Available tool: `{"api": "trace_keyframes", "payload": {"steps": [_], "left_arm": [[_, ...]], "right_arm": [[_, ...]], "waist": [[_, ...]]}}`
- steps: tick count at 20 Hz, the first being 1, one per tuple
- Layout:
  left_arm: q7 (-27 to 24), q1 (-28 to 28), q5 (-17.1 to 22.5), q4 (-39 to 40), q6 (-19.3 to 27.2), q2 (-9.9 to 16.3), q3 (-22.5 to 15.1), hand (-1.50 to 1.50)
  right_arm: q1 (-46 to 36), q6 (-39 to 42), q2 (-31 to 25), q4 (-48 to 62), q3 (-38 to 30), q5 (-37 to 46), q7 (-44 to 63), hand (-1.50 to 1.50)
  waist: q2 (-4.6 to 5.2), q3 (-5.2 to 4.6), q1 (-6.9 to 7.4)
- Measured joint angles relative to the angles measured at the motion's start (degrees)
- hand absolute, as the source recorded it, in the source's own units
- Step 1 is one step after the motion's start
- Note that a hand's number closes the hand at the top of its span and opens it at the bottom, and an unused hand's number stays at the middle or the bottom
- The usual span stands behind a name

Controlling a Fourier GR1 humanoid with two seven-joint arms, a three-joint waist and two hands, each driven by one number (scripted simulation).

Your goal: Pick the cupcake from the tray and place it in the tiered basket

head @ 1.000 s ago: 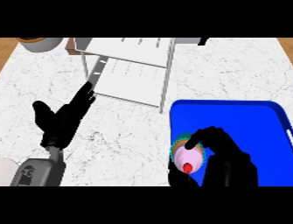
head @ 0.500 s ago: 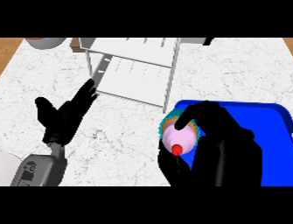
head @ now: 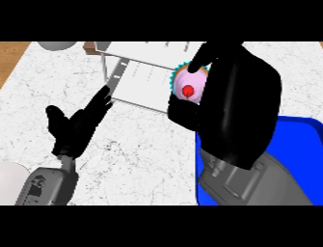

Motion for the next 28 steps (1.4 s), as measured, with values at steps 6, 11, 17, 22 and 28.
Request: {"api": "trace_keyframes", "payload": {"steps": [6,11,17,22,28], "left_arm": [[0.2,-0.5,-0.3,-0.2,0.3,-0.6,-0.4,0.00],[-0.3,-0.7,-0.2,0.4,-0.2,-0.3,0.0,0.00],[-0.5,-1.5,-1.1,0.8,0.3,-1.5,-1.0,0.00],[-1.2,-1.3,-1.2,0.6,-0.4,-1.3,-1.4,0.00],[-1.3,-2.6,-1.2,1.6,-1.0,-1.7,-1.7,0.00]], "right_arm": [[-11.9,-2.2,0.1,15.8,-8.6,-4.0,-1.9,1.50],[-18.7,-7.4,0.2,29.3,-14.0,-6.1,-5.4,1.50],[-22.7,-18.0,0.3,43.1,-16.5,-9.5,-8.3,1.50],[-23.5,-30.4,0.4,47.9,-20.7,-15.6,-12.8,-1.50],[-26.9,-41.6,0.5,57.0,-21.4,-24.5,-20.2,-1.50]], "waist": [[0.34,0.08,0.59],[0.71,0.11,0.82],[1.01,0.14,1.34],[1.50,0.21,2.76],[1.92,0.19,3.81]]}}
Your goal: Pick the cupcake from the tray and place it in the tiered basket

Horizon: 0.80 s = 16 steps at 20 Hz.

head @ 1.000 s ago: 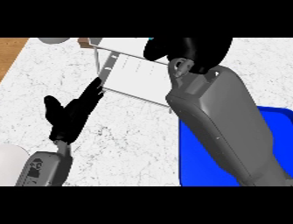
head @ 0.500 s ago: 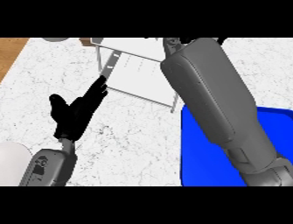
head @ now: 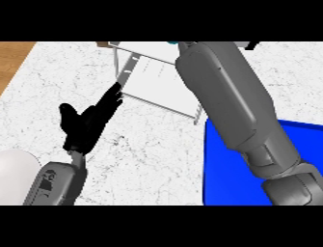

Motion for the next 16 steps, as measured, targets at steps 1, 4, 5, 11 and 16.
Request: {"api": "trace_keyframes", "payload": {"steps": [1,4,5,11,16], "left_arm": [[-0.2,0.1,-0.2,0.2,0.2,-0.3,-0.2,0.00],[0.2,-0.5,-0.2,0.2,0.0,-0.3,-0.3,0.00],[0.2,-0.6,0.2,0.3,-0.4,0.1,0.1,0.00],[0.3,-0.3,0.5,0.5,-0.2,0.3,1.0,0.00],[0.1,1.6,0.8,0.0,0.4,0.7,2.2,0.00]], "right_arm": [[-0.8,-1.4,0.0,1.5,-0.1,-1.2,-1.5,-1.50],[-2.8,-6.5,0.0,5.4,0.8,-3.1,-5.3,-1.50],[-3.9,-8.0,0.0,6.6,1.1,-3.1,-5.9,-1.50],[-8.1,-17.9,-0.1,13.4,-0.2,-1.5,-7.2,-1.50],[-8.0,-23.9,-0.1,15.6,-2.2,-0.6,-3.7,-1.50]], "waist": [[0.04,0.00,0.09],[0.14,-0.03,0.69],[0.10,-0.05,0.64],[-0.46,-0.09,-0.97],[-1.48,-0.03,-3.71]]}}
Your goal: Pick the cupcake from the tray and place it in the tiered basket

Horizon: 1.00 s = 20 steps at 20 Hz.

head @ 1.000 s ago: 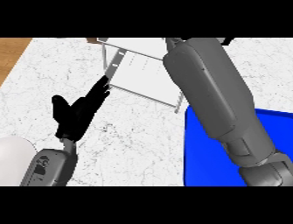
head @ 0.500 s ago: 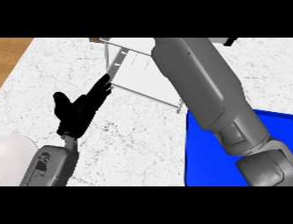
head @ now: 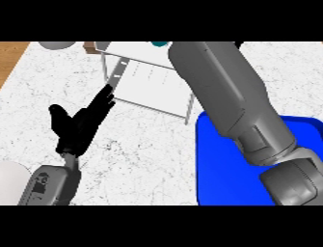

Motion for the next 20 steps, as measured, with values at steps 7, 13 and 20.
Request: {"api": "trace_keyframes", "payload": {"steps": [7,13,20], "left_arm": [[0.1,3.2,0.5,-0.6,0.8,1.7,2.7,0.00],[0.2,6.0,0.4,-1.9,1.8,1.9,3.6,0.00],[-0.5,8.2,0.8,-2.6,2.1,2.6,5.0,0.00]], "right_arm": [[8.0,2.3,0.0,-10.3,3.4,1.1,6.1,-1.50],[18.4,9.5,0.2,-25.8,9.3,-0.3,9.5,-1.50],[30.3,17.8,-3.5,-45.7,14.7,-1.9,13.0,-1.50]], "waist": [[-1.62,0.11,-4.67],[-2.76,0.20,-7.55],[-3.49,0.20,-10.26]]}}
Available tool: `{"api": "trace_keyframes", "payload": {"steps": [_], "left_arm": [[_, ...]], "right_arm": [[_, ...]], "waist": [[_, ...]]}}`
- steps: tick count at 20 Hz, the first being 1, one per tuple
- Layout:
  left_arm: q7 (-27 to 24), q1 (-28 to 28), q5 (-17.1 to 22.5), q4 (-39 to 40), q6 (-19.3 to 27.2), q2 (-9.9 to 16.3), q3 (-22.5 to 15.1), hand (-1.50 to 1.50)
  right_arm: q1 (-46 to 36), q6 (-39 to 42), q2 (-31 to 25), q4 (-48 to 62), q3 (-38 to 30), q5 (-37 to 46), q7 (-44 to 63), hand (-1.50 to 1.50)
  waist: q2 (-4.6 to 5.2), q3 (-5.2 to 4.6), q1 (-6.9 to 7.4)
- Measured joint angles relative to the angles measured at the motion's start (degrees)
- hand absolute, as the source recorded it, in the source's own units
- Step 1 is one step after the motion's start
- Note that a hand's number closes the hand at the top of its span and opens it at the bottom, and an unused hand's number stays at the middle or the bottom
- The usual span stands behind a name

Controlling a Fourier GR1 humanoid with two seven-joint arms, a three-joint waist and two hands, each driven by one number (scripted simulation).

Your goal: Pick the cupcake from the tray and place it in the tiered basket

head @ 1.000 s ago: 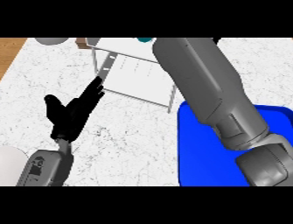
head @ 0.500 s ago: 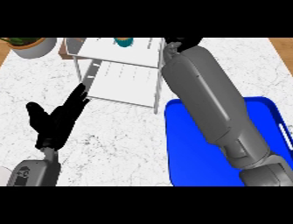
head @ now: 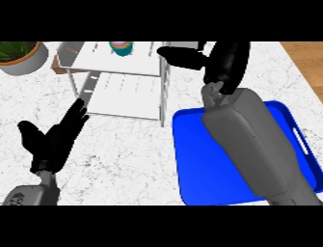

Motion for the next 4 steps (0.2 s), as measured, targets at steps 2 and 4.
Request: {"api": "trace_keyframes", "payload": {"steps": [2,4], "left_arm": [[0.3,0.0,0.1,-0.4,0.2,0.0,0.3,0.00],[0.3,0.7,-0.1,-0.8,0.7,-0.2,0.2,0.00]], "right_arm": [[3.9,1.8,-1.9,-6.3,1.1,-0.5,0.5,-1.50],[7.8,3.7,-4.0,-12.7,1.9,-1.0,1.1,-1.50]], "waist": [[-0.04,0.01,-0.55],[-0.12,0.02,-0.98]]}}
